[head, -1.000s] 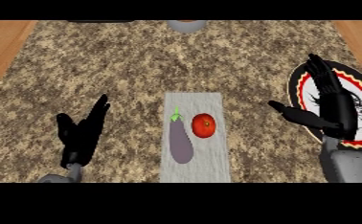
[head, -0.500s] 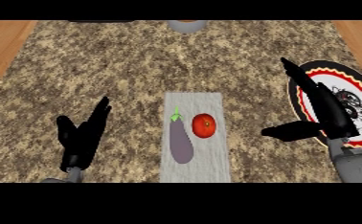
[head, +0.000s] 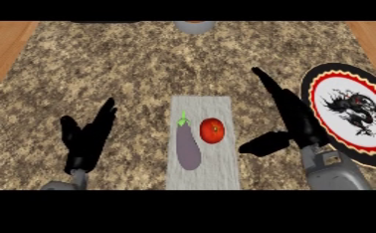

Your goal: Pick the tomato from the placemat and place it in the plate

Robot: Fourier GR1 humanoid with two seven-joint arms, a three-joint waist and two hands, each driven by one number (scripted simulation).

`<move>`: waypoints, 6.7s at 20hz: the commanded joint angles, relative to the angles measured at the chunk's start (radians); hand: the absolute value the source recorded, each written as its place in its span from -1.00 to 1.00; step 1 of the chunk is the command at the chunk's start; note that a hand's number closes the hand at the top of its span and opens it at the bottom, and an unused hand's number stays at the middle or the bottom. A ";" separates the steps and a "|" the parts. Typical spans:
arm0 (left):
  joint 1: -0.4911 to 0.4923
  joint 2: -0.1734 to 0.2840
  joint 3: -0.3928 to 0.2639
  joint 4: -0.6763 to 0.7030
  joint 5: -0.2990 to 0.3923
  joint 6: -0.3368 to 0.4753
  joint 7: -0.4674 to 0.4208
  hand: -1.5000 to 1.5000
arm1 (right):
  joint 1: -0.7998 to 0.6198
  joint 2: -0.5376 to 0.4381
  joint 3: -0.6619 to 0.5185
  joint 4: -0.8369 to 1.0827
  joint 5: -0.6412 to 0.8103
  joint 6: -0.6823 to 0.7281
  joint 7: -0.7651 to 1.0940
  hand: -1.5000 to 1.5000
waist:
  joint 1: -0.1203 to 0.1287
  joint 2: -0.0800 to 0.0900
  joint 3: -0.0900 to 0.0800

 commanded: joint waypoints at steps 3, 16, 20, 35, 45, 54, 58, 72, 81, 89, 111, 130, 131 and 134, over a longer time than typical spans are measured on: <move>-0.003 -0.003 0.026 -0.003 -0.007 -0.023 0.048 0.00 | -0.050 0.116 0.079 0.102 0.141 -0.004 0.097 -1.00 | 0.002 0.004 -0.003; 0.099 -0.054 0.051 -0.077 -0.106 -0.064 0.031 0.00 | 0.035 0.227 0.042 0.059 0.213 0.087 0.080 -1.00 | -0.001 0.003 -0.003; 0.090 -0.085 0.043 -0.066 -0.109 -0.064 0.025 0.00 | 0.017 0.252 0.085 0.126 0.303 0.073 0.123 -1.00 | 0.000 0.003 -0.003; 0.004 -0.089 0.142 -0.005 -0.129 -0.141 0.079 0.00 | -0.046 0.342 0.046 0.420 0.370 0.051 0.006 -1.00 | 0.000 0.005 -0.003; 0.039 -0.116 0.175 0.034 -0.142 -0.162 0.004 0.00 | -0.097 0.342 0.104 0.490 0.473 0.039 -0.058 1.00 | 0.000 0.004 -0.003; 0.089 -0.114 0.188 -0.029 -0.137 -0.117 0.063 0.00 | 0.385 -0.012 0.416 0.068 0.646 -0.009 -0.324 1.00 | -0.083 -0.027 -0.005; 0.118 -0.124 0.167 -0.070 -0.153 -0.109 0.051 0.00 | 0.541 -0.118 0.380 -0.237 0.630 -0.213 -0.429 1.00 | -0.080 -0.022 -0.002; 0.103 -0.165 0.131 -0.021 -0.181 -0.112 0.021 0.00 | 0.965 -0.319 0.012 -0.611 0.126 -0.578 -0.634 1.00 | -0.031 0.001 0.000; 0.040 -0.146 0.145 -0.055 -0.171 -0.118 0.093 0.00 | 0.771 -0.291 -0.367 -0.262 -0.374 -0.456 -0.895 1.00 | -0.008 0.003 0.000; 0.013 -0.148 0.151 0.028 -0.184 -0.146 0.030 0.00 | 0.349 -0.284 -0.482 0.246 -0.413 -0.384 -0.950 1.00 | 0.021 0.011 -0.002; 0.029 -0.168 0.130 0.004 -0.205 -0.157 0.026 0.00 | -0.305 -0.310 -0.411 1.362 -0.172 -0.124 -1.202 -1.00 | 0.060 0.026 0.003; 0.056 -0.187 0.130 -0.040 -0.215 -0.128 0.048 0.00 | -0.268 -0.522 -0.640 1.568 -0.392 0.532 -1.392 -1.00 | 0.027 0.018 0.003; 0.041 -0.174 0.151 -0.032 -0.199 -0.138 0.055 0.00 | -0.235 -0.550 -0.644 1.559 -0.396 0.579 -1.422 -1.00 | 0.017 0.017 0.003; 0.078 -0.178 0.135 -0.073 -0.199 -0.139 0.071 0.00 | -0.203 -0.573 -0.630 1.535 -0.385 0.640 -1.444 -1.00 | 0.023 0.015 0.005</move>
